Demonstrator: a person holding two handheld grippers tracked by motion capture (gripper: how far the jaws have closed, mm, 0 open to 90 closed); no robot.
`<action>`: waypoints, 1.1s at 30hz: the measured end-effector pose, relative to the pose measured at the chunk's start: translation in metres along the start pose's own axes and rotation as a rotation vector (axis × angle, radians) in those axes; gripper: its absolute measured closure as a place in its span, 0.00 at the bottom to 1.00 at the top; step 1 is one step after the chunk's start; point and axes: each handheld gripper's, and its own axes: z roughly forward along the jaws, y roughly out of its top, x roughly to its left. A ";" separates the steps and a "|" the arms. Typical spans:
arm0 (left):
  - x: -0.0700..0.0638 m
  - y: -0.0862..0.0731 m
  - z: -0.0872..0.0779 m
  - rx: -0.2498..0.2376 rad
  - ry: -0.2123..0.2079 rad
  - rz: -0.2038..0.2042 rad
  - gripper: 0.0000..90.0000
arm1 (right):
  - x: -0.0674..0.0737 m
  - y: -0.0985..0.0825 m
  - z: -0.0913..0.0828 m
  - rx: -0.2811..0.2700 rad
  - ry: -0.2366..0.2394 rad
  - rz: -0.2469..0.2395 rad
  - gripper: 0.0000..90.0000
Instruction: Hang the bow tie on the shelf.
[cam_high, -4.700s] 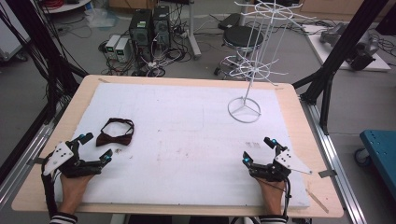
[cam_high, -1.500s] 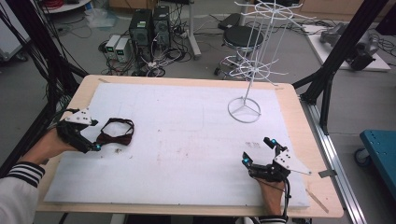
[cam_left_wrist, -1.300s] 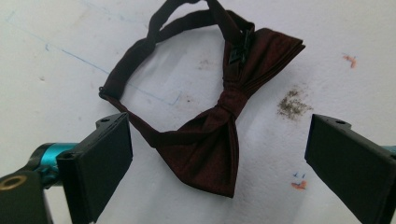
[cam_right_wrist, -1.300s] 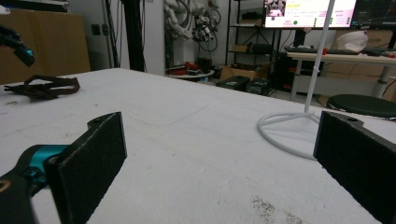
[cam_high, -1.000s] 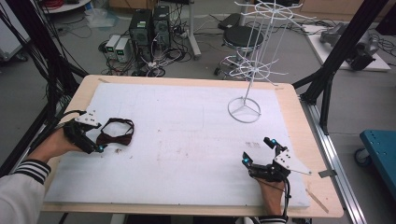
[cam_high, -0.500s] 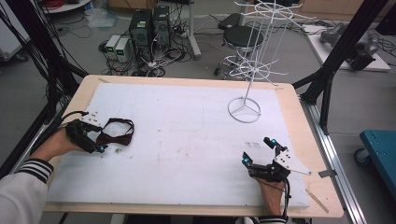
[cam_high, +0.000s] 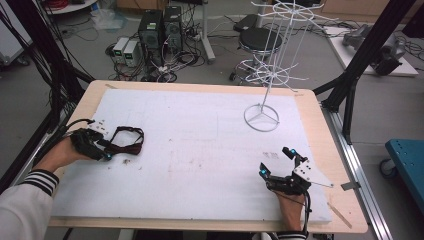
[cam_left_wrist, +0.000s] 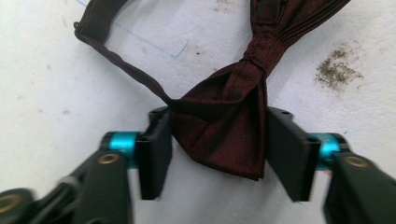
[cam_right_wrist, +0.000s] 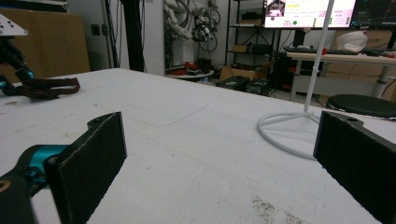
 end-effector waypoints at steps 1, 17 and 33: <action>0.000 0.000 0.000 -0.002 0.004 0.001 0.54 | 0.000 0.000 0.000 0.000 0.000 0.000 0.02; -0.008 0.003 -0.003 0.019 0.034 -0.011 0.91 | 0.000 0.000 0.000 0.000 -0.001 -0.002 0.02; -0.007 0.008 -0.023 -0.159 0.024 -0.062 0.91 | -0.001 0.000 0.000 -0.004 0.001 0.017 0.02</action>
